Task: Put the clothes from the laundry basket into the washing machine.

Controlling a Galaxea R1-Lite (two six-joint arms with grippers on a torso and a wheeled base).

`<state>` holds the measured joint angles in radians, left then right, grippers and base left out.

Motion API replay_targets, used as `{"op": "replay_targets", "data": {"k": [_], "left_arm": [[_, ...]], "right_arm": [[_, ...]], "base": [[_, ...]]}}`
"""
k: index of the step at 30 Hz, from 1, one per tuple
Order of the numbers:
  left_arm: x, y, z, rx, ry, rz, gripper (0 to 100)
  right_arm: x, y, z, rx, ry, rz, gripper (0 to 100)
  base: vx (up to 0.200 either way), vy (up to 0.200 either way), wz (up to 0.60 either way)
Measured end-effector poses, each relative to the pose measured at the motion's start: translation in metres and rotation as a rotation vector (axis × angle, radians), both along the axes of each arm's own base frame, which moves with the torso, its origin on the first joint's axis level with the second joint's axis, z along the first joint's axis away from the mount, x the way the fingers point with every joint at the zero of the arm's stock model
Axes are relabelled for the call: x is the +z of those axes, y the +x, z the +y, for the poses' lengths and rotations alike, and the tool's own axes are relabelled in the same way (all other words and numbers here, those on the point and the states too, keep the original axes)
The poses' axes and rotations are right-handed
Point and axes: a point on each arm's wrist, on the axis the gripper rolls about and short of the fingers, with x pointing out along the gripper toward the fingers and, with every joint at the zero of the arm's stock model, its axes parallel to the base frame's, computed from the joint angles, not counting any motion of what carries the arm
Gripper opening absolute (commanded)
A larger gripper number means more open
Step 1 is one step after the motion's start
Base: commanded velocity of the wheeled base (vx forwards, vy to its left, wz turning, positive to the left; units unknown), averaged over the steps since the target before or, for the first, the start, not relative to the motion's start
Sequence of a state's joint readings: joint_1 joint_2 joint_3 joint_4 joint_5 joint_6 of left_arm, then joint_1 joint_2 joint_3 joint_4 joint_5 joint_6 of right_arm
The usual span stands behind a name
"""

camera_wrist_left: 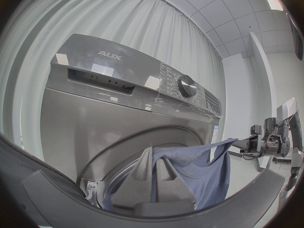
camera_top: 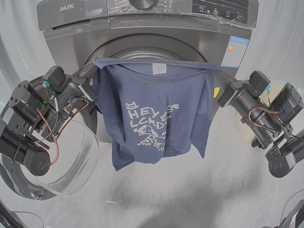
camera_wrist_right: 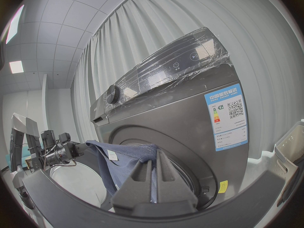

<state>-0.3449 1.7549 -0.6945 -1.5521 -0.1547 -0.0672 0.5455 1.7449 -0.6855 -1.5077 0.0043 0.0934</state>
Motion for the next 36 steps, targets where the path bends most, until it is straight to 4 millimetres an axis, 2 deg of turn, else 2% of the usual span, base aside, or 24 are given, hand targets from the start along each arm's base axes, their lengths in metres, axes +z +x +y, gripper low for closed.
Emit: {"op": "replay_targets", "data": {"k": [12,18,22,27,36], "left_arm": [[-0.001,0.000,0.000,0.000,0.002,0.003,0],[-0.009,0.002,-0.003,-0.007,0.011,0.029,0],[-0.019,0.006,-0.009,-0.022,0.024,0.064,0],[-0.035,0.009,-0.027,-0.069,0.044,0.111,0],[-0.051,0.009,-0.052,-0.139,0.066,0.154,0]], "right_arm": [[0.003,0.000,0.000,0.000,0.007,-0.011,0],[-0.001,-0.001,0.001,0.006,0.004,0.004,0],[-0.010,-0.002,0.005,0.019,-0.010,0.039,0],[-0.030,-0.001,0.011,0.039,-0.041,0.102,0],[-0.067,-0.004,0.042,0.100,-0.057,0.233,0]], "base": [[0.000,0.000,0.00],[0.000,0.000,0.00],[0.000,0.000,0.00],[0.000,0.000,0.00],[0.000,0.000,0.00]]}}
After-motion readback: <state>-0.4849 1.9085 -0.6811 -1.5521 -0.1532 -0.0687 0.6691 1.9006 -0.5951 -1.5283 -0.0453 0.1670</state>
